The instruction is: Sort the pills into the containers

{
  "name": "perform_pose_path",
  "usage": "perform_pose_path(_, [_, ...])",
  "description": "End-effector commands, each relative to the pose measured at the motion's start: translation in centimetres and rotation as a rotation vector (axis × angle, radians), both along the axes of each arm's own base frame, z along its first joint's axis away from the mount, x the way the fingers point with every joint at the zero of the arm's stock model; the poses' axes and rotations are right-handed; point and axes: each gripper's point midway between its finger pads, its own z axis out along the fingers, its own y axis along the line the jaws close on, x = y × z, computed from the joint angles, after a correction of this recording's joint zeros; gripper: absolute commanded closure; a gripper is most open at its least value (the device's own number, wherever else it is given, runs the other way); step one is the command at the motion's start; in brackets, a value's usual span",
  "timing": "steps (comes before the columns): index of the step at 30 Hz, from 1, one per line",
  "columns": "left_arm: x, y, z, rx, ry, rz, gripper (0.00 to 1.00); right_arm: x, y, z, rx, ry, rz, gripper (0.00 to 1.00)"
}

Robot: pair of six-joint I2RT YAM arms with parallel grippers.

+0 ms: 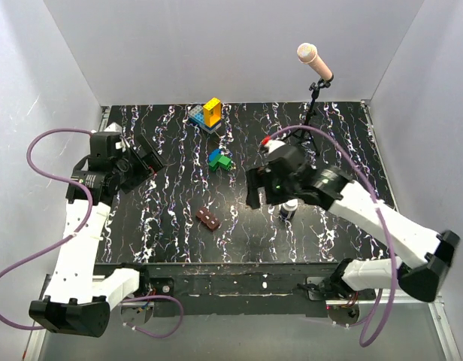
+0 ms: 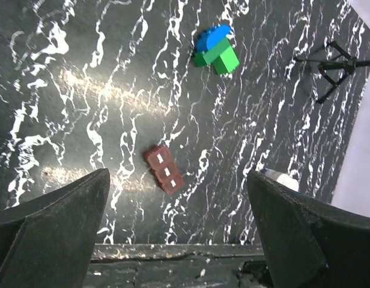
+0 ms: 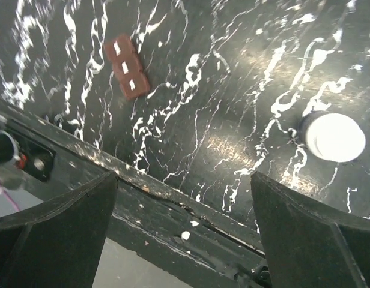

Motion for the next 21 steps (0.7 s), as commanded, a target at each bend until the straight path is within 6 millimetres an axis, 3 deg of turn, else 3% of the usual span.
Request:
perform_pose_path(1, [-1.3, -2.0, -0.7, -0.102, 0.068, -0.059, 0.02, -0.9, 3.8, -1.5, -0.086, -0.005, 0.152, 0.02])
perform_pose_path(7, [-2.0, -2.5, 0.1, -0.096, 0.086, -0.128, 0.02, -2.0, 10.0, -6.5, -0.211, 0.119, 0.305, 0.02])
perform_pose_path(12, [-2.3, -2.8, 0.3, -0.1, 0.111, -0.156, 0.02, -3.0, 15.3, -9.4, -0.219, 0.226, 0.421, 0.04])
perform_pose_path(17, [-2.2, -3.4, 1.3, -0.123, 0.079, -0.179, 0.02, -2.9, 17.8, -13.4, -0.276, 0.3, 0.457, 0.09])
perform_pose_path(21, [-2.4, -3.4, 1.8, -0.126, 0.071, -0.185, 0.02, -1.7, 18.0, -15.9, -0.35, 0.306, 0.419, 0.1])
